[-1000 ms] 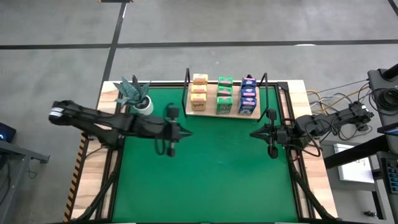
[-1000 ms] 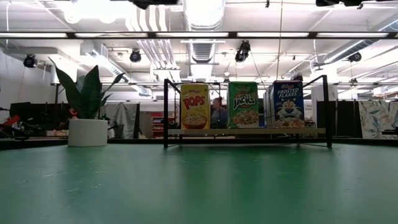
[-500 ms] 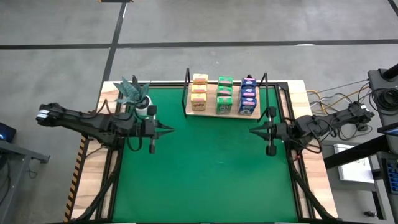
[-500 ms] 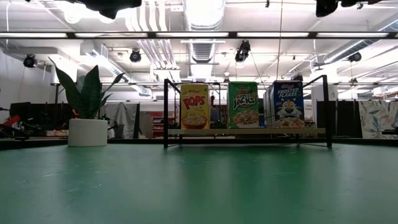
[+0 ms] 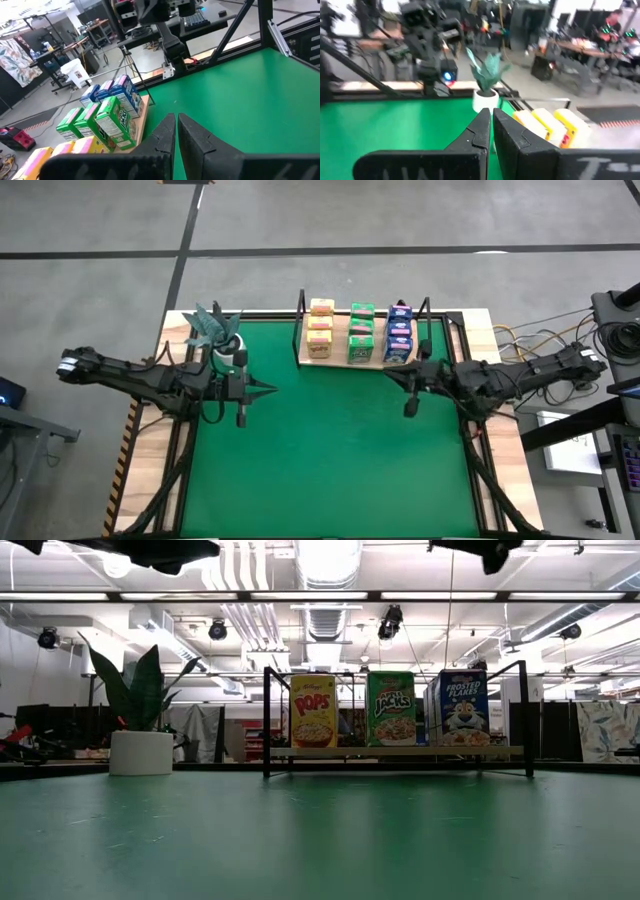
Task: Stack cereal on shelf
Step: Put the green cereal box on the shelf
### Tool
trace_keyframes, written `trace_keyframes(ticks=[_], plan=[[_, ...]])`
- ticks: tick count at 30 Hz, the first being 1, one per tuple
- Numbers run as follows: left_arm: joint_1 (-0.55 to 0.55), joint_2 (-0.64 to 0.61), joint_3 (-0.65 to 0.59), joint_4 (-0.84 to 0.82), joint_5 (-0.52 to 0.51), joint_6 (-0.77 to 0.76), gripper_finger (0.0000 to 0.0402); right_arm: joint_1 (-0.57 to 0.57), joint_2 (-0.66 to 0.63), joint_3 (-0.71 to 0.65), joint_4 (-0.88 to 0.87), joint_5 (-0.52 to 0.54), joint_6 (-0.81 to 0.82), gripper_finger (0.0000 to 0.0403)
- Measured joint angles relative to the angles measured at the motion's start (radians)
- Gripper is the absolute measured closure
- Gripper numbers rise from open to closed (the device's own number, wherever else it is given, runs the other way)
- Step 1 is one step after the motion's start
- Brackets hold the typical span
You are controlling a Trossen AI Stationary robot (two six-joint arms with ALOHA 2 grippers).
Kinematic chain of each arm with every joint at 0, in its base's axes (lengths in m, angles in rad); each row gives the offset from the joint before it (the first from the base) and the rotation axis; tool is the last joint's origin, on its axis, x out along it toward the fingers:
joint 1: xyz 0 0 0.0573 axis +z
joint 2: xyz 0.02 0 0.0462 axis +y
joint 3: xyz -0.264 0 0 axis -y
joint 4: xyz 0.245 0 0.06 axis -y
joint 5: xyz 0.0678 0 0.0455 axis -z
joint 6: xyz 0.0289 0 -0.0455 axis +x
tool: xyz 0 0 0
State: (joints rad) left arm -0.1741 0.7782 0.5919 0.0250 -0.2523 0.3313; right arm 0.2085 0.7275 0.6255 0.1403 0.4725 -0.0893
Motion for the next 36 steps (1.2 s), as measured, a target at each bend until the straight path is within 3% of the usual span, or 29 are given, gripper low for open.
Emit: trace_keyframes(ticks=[11, 20, 27, 31, 36], plan=[[0.0, 0.001, 0.0, -0.003, 0.0, 0.0, 0.0398, -0.201, 0.282, 0.383, -0.455, -0.053, 0.13, 0.0391], [0.0, 0.0, 0.0, -0.023, 0.0, -0.008, 0.0398, -0.298, 0.549, 0.655, -0.676, -0.143, 0.071, 0.0391], [0.0, 0.0, 0.0, -0.028, 0.0, -0.017, 0.0398, -0.318, 0.71, 0.783, -0.789, -0.152, 0.0, 0.0391], [0.0, 0.0, 0.0, -0.03, 0.0, -0.026, 0.0398, -0.341, 0.777, 0.817, -0.83, -0.221, -0.024, 0.0391], [0.0, 0.001, -0.001, -0.036, 0.0, -0.026, 0.0398, -0.375, 0.851, 0.827, -0.935, -0.229, -0.043, 0.0391]])
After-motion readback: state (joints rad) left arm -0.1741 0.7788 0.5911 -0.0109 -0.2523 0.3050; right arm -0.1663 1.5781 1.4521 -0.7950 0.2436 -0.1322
